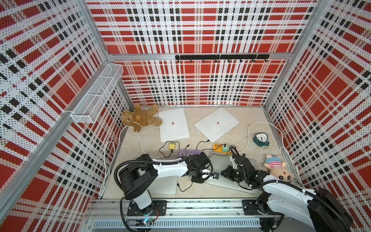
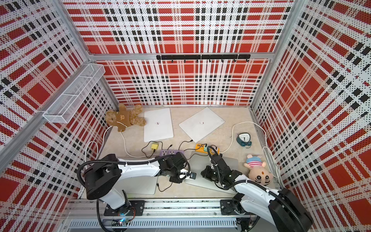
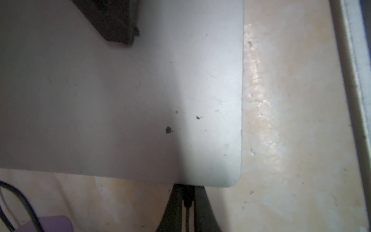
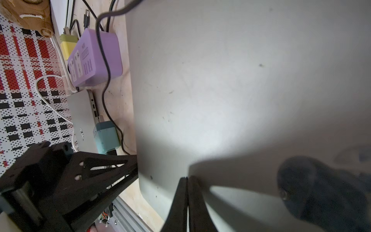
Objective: Unplug the laptop charger
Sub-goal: Remove the charging cable from the laptop.
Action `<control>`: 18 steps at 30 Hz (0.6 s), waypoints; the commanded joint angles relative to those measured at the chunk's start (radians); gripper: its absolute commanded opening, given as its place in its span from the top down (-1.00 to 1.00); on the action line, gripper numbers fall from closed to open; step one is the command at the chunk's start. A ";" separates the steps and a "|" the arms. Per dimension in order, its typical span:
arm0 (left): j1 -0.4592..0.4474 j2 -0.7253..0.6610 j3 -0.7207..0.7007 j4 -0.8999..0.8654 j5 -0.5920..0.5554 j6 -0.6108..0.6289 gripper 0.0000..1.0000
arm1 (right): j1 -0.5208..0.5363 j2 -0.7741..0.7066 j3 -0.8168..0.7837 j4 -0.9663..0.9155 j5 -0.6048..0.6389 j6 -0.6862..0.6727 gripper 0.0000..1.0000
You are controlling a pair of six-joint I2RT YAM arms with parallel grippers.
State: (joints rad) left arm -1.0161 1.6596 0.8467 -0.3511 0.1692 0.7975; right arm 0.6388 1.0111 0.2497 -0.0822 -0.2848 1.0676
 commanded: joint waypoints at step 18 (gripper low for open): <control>0.018 0.033 0.016 -0.043 -0.026 0.008 1.00 | -0.005 0.001 -0.013 0.003 0.009 0.003 0.85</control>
State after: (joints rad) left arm -1.0122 1.6630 0.8539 -0.3614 0.1581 0.7994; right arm 0.6388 1.0115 0.2497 -0.0818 -0.2848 1.0676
